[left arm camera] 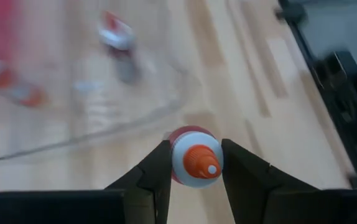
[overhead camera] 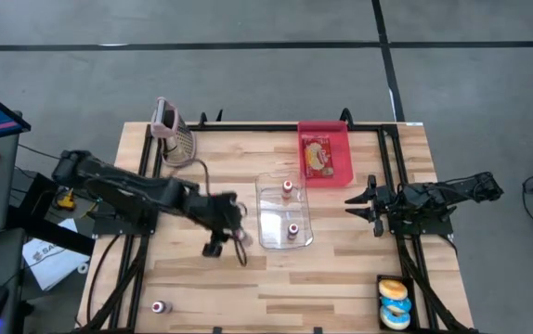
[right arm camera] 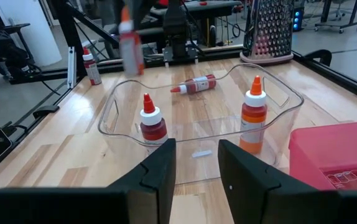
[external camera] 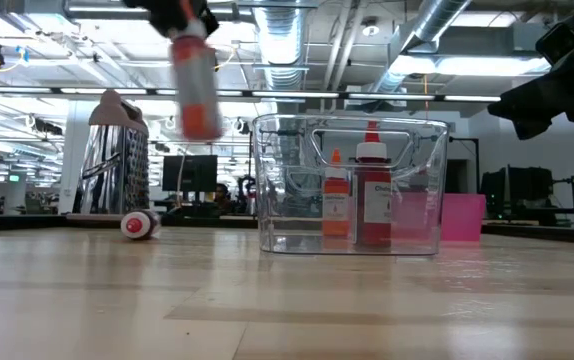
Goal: Pick & Place Food Item
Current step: Put the orange food coloring bottle into the transparent bin
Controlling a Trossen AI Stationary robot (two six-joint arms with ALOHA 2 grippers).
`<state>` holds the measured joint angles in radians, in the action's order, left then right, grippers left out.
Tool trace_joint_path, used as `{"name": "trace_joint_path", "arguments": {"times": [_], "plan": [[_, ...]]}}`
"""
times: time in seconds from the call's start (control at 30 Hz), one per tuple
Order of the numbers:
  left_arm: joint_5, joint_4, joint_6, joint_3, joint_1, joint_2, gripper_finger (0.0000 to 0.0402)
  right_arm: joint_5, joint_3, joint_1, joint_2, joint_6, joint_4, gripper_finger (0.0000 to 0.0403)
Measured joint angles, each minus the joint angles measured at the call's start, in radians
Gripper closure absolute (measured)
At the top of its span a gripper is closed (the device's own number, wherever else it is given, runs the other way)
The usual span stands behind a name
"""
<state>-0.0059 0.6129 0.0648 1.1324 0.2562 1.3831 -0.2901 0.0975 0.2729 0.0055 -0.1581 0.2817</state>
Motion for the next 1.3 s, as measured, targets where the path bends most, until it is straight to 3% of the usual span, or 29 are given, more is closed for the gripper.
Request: {"name": "trace_joint_path", "arguments": {"times": [0.23,0.63,0.93,1.3], "plan": [[-0.024,0.024,-0.127,0.092,-0.169,0.002,0.0293,0.0,0.0,0.0,0.0,0.0,0.0,0.029],[0.115,0.125,-0.383,0.315,-0.41,0.308,0.0293,0.0,0.0,0.0,0.0,0.0,0.0,0.029],[0.172,0.121,-0.455,0.35,-0.487,0.434,0.0293,0.001,0.0,0.0,0.0,0.0,0.0,0.029],[0.177,0.065,-0.487,0.35,-0.5,0.476,0.0293,0.0,0.0,0.0,0.0,0.0,0.0,0.029]]}}
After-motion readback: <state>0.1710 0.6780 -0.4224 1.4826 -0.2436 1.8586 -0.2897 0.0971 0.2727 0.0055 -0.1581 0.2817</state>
